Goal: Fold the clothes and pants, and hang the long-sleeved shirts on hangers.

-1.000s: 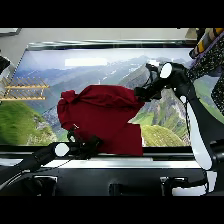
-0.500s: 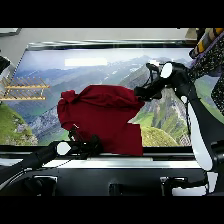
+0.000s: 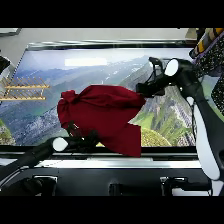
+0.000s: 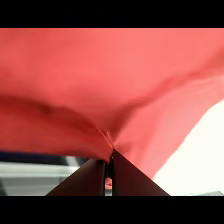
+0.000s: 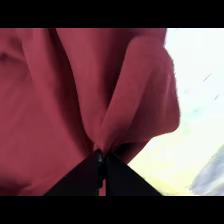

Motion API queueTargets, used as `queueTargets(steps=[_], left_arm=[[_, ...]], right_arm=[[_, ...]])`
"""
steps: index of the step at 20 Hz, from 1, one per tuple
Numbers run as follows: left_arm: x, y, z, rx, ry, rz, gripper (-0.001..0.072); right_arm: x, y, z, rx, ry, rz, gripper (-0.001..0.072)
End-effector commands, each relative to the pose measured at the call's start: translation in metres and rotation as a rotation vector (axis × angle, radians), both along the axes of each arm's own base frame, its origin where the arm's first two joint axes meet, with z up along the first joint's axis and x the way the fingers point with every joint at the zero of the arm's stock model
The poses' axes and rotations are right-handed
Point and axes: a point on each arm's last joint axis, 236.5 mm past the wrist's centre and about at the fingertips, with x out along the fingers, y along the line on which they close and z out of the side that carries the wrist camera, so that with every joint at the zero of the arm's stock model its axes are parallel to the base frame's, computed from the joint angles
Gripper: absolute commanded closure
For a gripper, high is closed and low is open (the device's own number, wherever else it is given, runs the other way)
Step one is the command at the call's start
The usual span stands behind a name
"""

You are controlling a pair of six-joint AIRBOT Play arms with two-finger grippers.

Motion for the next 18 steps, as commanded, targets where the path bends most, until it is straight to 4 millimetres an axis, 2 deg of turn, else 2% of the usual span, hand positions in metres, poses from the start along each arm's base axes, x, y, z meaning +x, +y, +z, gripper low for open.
queueTargets(steps=[1,3,5,7,8,10,11,13,15,17,18], left_arm=[[0.049,0.022,0.072,0.000,-0.275,-0.115,0.0696],[0.089,0.064,0.150,0.041,-0.494,-0.093,0.0696],[0.110,0.117,0.238,0.132,-0.699,-0.038,0.0696],[0.107,0.165,0.328,0.231,-0.891,0.017,0.0696],[0.097,0.182,0.369,0.268,-0.970,0.045,0.0696],[0.065,0.206,0.442,0.348,-1.109,0.091,0.0695],[0.047,0.211,0.468,0.383,-1.159,0.107,0.0695],[0.011,0.217,0.508,0.453,-1.240,0.133,0.0695],[-0.020,0.218,0.532,0.497,-1.293,0.170,0.0695],[-0.041,0.224,0.546,0.519,-1.308,0.252,0.0695],[-0.048,0.230,0.548,0.530,-1.305,0.296,0.0695]], right_arm=[[0.019,-0.029,0.064,-0.090,-0.254,-0.035,0.0685],[0.023,-0.057,0.128,-0.174,-0.454,-0.072,0.0685],[0.014,-0.078,0.196,-0.223,-0.645,-0.111,0.0685],[-0.010,-0.086,0.255,-0.214,-0.802,-0.125,0.0684],[-0.028,-0.088,0.281,-0.196,-0.866,-0.131,0.0684],[-0.068,-0.093,0.323,-0.159,-0.966,-0.145,0.0684],[-0.090,-0.096,0.341,-0.147,-1.011,-0.145,0.0684],[-0.138,-0.097,0.376,-0.119,-1.117,-0.118,0.0684],[-0.181,-0.099,0.398,-0.080,-1.186,-0.113,0.0684],[-0.214,-0.101,0.408,-0.045,-1.220,-0.113,0.0684],[-0.224,-0.102,0.411,-0.024,-1.225,-0.126,0.0684]])
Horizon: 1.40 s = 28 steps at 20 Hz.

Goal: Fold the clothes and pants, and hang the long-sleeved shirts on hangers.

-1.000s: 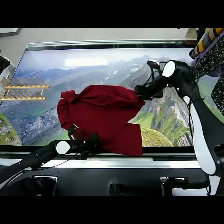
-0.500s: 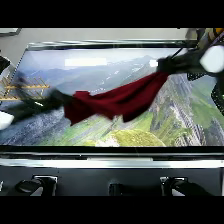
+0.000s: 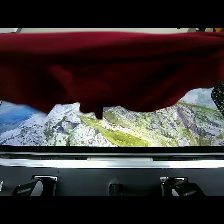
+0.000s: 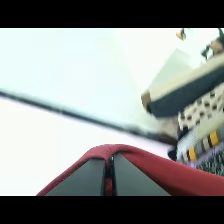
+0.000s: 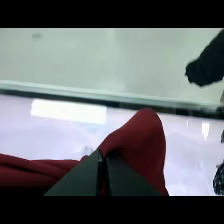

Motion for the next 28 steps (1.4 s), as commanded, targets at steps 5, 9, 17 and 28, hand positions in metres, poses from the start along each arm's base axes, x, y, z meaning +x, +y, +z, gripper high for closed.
queueTargets(steps=[5,9,17,28], left_arm=[[-0.014,0.041,-0.005,0.011,0.065,0.206,0.0695],[0.069,0.056,-0.116,0.057,0.500,0.102,0.0695],[0.270,0.011,-0.431,0.049,1.110,-0.119,0.0695],[0.328,-0.039,-0.517,0.102,1.187,-0.218,0.0522]], right_arm=[[-0.022,0.001,-0.011,0.094,0.073,0.009,0.0684],[0.072,0.023,-0.127,0.036,0.444,-0.005,0.0684],[0.225,0.096,-0.419,0.169,0.980,0.036,0.0684],[0.265,0.097,-0.505,0.261,1.029,-0.050,0.0619]])
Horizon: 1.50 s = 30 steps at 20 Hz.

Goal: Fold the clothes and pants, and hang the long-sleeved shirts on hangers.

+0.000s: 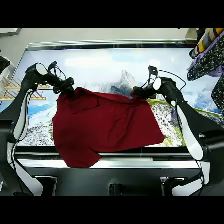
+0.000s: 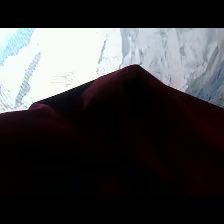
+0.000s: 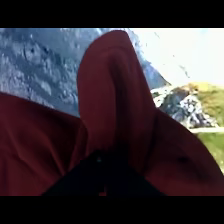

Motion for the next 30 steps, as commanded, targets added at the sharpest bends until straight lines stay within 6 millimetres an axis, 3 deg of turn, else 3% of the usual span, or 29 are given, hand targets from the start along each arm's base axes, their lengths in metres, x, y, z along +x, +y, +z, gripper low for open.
queueTargets(steps=[1,2,3,5,7,9,10,12,14,16,18,20,24,25,28,29,30], left_arm=[[0.002,0.005,0.006,0.000,0.012,-0.011,0.0378],[0.000,0.014,0.017,0.001,0.010,-0.008,0.0313],[-0.006,0.026,0.033,0.007,0.006,-0.017,0.0312],[-0.027,0.051,0.063,0.034,-0.001,-0.088,0.0312],[-0.050,0.072,0.091,0.047,0.006,-0.117,0.0312],[-0.069,0.092,0.111,0.057,0.000,-0.098,0.0312],[-0.079,0.100,0.118,0.056,0.002,-0.069,0.0311],[-0.104,0.111,0.123,0.054,0.020,-0.030,0.0312],[-0.139,0.118,0.116,0.059,0.063,0.025,0.0312],[-0.172,0.120,0.104,0.040,0.088,0.130,0.0312],[-0.203,0.117,0.092,0.035,0.084,0.176,0.0312],[-0.234,0.109,0.081,0.030,0.104,0.182,0.0311],[-0.273,0.098,0.066,0.023,0.138,0.181,0.0311],[-0.277,0.096,0.064,0.022,0.144,0.181,0.0311],[-0.279,0.096,0.064,0.021,0.143,0.181,0.0309],[-0.279,0.096,0.064,0.021,0.143,0.181,0.0232],[-0.280,0.095,0.064,0.020,0.147,0.180,0.0109]], right_arm=[[0.011,-0.008,0.006,0.028,-0.006,-0.041,0.0608],[0.010,-0.018,0.016,0.024,0.006,-0.029,0.0515],[0.006,-0.030,0.028,0.012,0.019,0.014,0.0435],[-0.011,-0.065,0.055,-0.040,0.019,0.170,0.0424],[-0.024,-0.106,0.092,0.045,-0.002,0.144,0.0408],[-0.043,-0.152,0.112,0.038,-0.022,0.102,0.0398],[-0.060,-0.174,0.114,0.031,-0.004,0.062,0.0388],[-0.102,-0.197,0.096,0.061,0.090,-0.016,0.0388],[-0.153,-0.195,0.062,0.120,0.224,-0.066,0.0377],[-0.207,-0.177,0.029,0.160,0.371,-0.057,0.0352],[-0.246,-0.163,0.005,0.178,0.453,-0.059,0.0351],[-0.274,-0.162,-0.015,0.151,0.514,-0.058,0.0351],[-0.288,-0.153,-0.040,0.173,0.527,-0.096,0.0327],[-0.285,-0.148,-0.043,0.196,0.512,-0.112,0.0289],[-0.273,-0.132,-0.045,0.272,0.450,-0.123,0.0289],[-0.272,-0.131,-0.047,0.279,0.441,-0.136,0.0289],[-0.271,-0.130,-0.049,0.283,0.436,-0.146,0.0289]])
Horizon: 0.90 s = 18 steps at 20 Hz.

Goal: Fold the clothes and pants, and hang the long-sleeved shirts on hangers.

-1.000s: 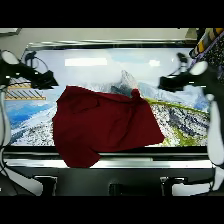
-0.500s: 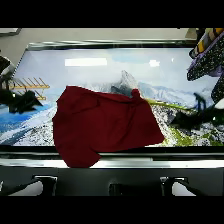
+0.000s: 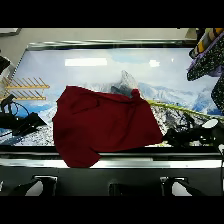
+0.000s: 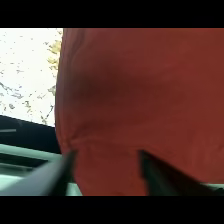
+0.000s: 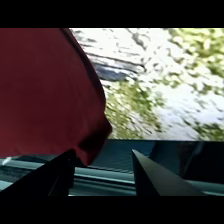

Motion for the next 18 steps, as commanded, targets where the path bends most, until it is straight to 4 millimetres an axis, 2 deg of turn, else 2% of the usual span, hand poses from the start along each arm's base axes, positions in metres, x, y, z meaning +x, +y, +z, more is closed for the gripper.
queueTargets(steps=[1,5,6,8,11,14,18], left_arm=[[-0.008,-0.002,-0.003,-0.003,0.012,-0.003,0.0086],[-0.015,0.008,-0.004,0.006,0.023,-0.006,0.0086],[-0.018,0.013,-0.007,0.006,0.026,0.006,0.0086],[-0.027,0.019,-0.018,-0.022,0.031,0.042,0.0086],[-0.036,0.005,-0.045,-0.145,0.018,0.094,0.0086],[-0.049,0.003,-0.079,-0.151,0.044,0.135,0.0086],[-0.056,-0.002,-0.103,-0.173,0.091,0.152,0.0090]], right_arm=[[0.008,0.009,-0.007,0.033,-0.045,-0.048,0.0289],[0.015,0.016,-0.010,0.072,-0.065,-0.076,0.0317],[0.016,0.017,-0.012,0.077,-0.062,-0.081,0.0367],[0.018,0.018,-0.011,0.083,-0.082,-0.062,0.0681],[0.017,0.021,-0.009,0.095,-0.080,-0.059,0.0683],[0.014,0.025,-0.006,0.116,-0.071,-0.053,0.0683],[0.016,0.030,-0.002,0.144,-0.076,-0.057,0.0683]])
